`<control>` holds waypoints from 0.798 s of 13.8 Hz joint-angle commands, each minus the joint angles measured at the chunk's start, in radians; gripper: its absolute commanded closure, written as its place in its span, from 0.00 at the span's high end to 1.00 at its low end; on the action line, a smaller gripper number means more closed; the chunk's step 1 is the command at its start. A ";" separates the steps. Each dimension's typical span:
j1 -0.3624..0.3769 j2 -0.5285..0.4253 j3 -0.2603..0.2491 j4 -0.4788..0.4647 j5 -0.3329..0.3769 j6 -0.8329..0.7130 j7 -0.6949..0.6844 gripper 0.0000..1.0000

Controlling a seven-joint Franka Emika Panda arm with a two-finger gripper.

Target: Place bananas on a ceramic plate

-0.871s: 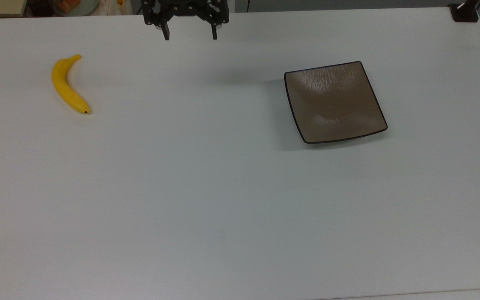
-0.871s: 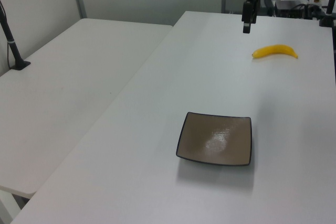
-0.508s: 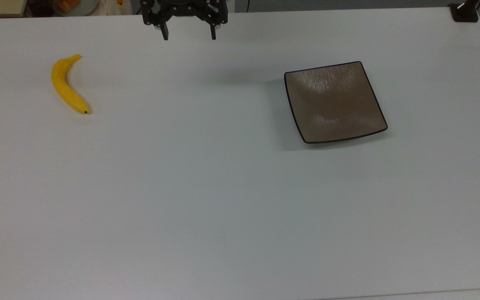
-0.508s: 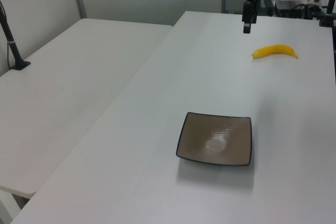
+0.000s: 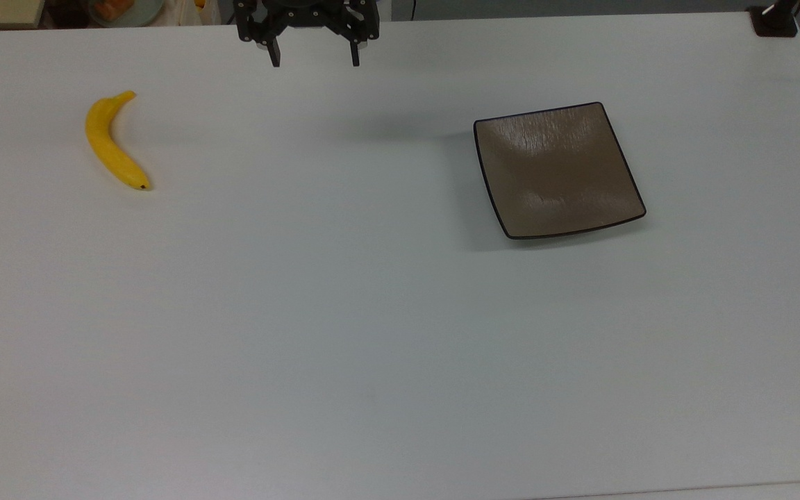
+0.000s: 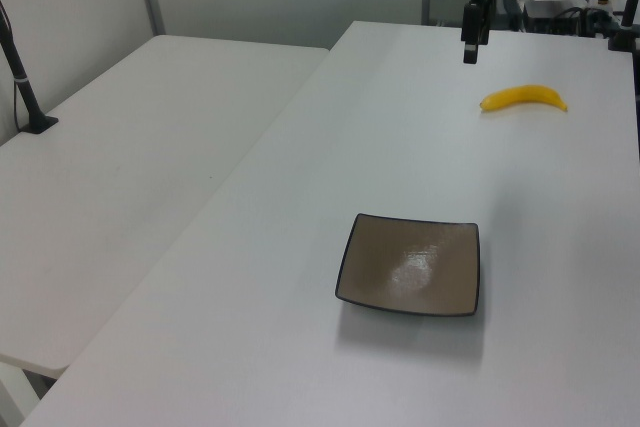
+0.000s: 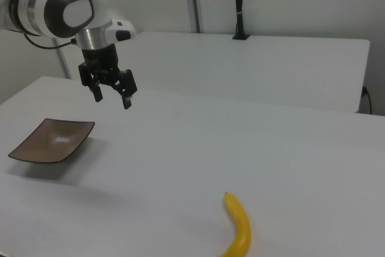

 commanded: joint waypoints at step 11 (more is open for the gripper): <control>-0.008 -0.004 -0.171 -0.086 -0.161 0.121 -0.269 1.00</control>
